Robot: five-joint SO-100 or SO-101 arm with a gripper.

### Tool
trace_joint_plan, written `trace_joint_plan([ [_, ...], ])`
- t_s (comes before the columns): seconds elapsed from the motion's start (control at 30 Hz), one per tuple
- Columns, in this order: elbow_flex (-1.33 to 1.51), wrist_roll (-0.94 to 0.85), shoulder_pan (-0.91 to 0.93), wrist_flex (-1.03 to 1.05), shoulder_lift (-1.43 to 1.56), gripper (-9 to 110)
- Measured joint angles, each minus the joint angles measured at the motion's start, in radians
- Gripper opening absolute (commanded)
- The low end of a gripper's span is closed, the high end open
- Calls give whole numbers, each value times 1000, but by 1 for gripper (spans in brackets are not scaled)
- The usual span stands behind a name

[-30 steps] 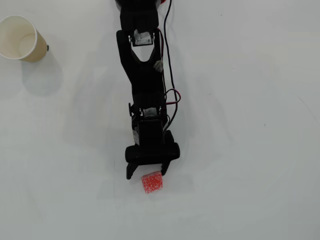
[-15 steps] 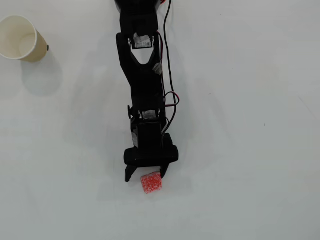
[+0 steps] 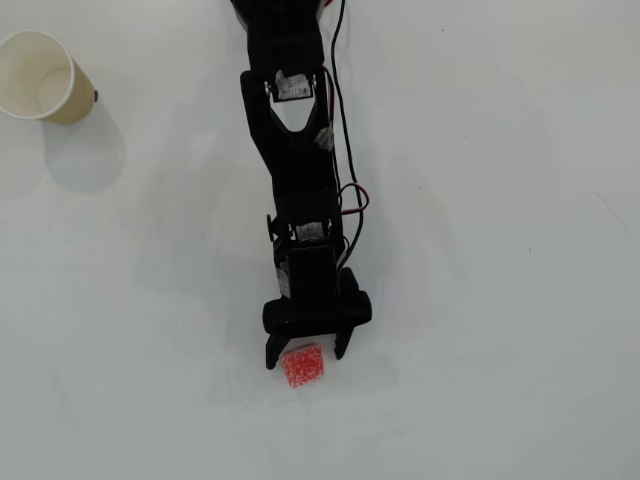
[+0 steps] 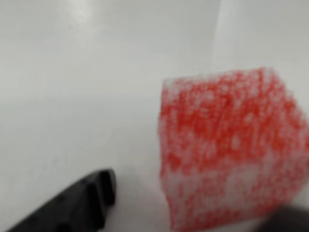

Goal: Pick up the cube and drop it in the cup.

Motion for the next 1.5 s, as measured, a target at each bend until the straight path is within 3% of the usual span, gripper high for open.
trace_joint_plan([
  [1.5,-115,0,86,0,-83,36],
])
